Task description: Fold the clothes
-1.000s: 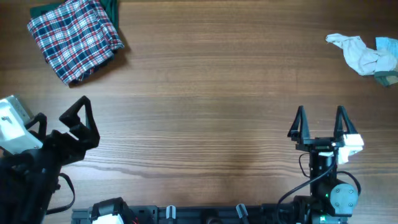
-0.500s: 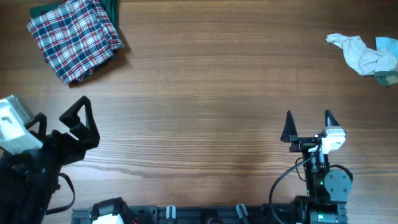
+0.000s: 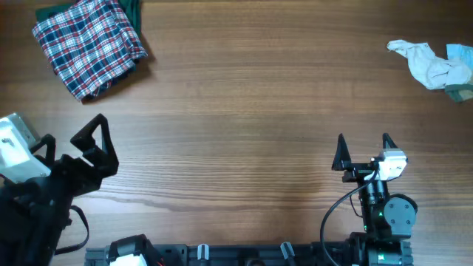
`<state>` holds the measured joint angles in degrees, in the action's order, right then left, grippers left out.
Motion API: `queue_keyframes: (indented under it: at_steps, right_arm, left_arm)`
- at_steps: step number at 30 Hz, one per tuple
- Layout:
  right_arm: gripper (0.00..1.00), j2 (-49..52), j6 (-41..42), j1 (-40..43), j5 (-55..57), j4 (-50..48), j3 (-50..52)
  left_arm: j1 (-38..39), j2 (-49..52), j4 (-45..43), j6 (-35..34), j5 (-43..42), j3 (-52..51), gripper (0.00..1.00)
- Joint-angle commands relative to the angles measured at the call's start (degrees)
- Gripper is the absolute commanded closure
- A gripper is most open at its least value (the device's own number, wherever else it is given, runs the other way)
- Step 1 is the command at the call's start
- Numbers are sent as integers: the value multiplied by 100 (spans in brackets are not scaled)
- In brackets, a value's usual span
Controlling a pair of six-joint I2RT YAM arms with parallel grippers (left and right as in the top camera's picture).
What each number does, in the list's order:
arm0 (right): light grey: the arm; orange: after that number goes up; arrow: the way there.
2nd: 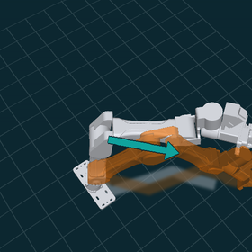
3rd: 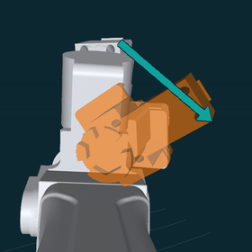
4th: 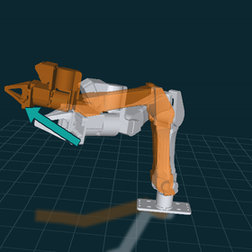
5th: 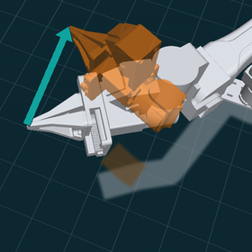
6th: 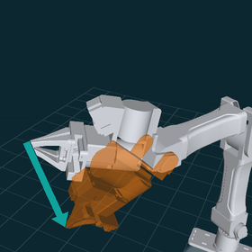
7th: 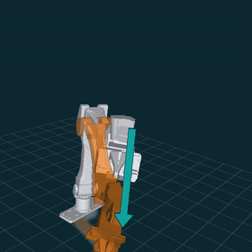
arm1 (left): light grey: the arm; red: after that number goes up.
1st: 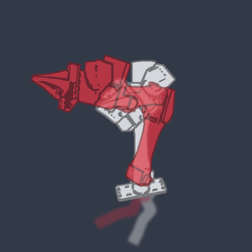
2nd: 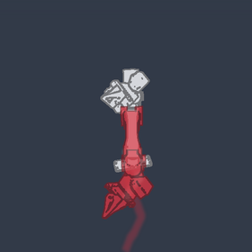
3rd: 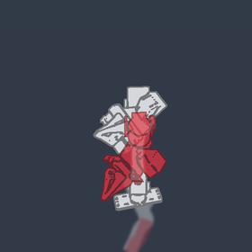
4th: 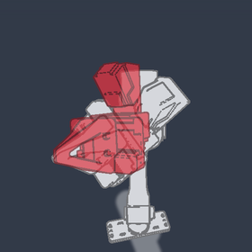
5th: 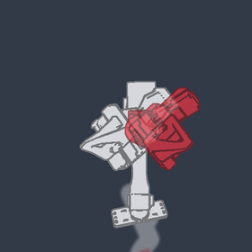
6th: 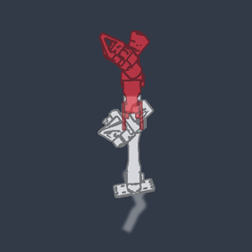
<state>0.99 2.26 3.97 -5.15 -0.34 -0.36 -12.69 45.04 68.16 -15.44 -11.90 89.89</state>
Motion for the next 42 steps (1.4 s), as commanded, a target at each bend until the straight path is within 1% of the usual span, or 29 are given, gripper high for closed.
queue_keyframes:
  at_steps: [1, 20, 23, 25, 28, 30, 34, 39, 42]
  right_arm:
    - [0, -79, -63, 46, -90, -4, 7]
    - [0, -76, -61, 46, -90, -4, 7]
    - [0, -72, -63, 46, -90, -4, 7]
    - [0, -72, -61, 46, -90, -4, 7]
    - [0, -72, -61, 46, -90, -4, 7]
    - [0, -72, -63, 46, -90, -4, 7]
    - [0, -72, -61, 46, -90, -4, 7]
    - [0, -72, -63, 46, -90, -4, 7]
    - [0, -72, -63, 46, -90, -4, 7]
  left_arm:
    - [11, 24, -15, -4, -72, -9, 0]
    - [11, 24, -15, -4, -70, -9, 0]
    - [11, 22, 146, 11, -37, -9, 0]
    - [11, 15, 461, 17, -79, -153, 0]
    - [11, -334, 361, 17, -184, -981, 0]
    - [11, -743, -195, 20, -334, -1869, 0]
    - [61, -1550, -2173, 22, -793, -3829, 0]
    - [669, -2275, -4433, 22, -804, -6057, 0]
    - [1060, -2736, -5720, 168, -802, -7208, 0]
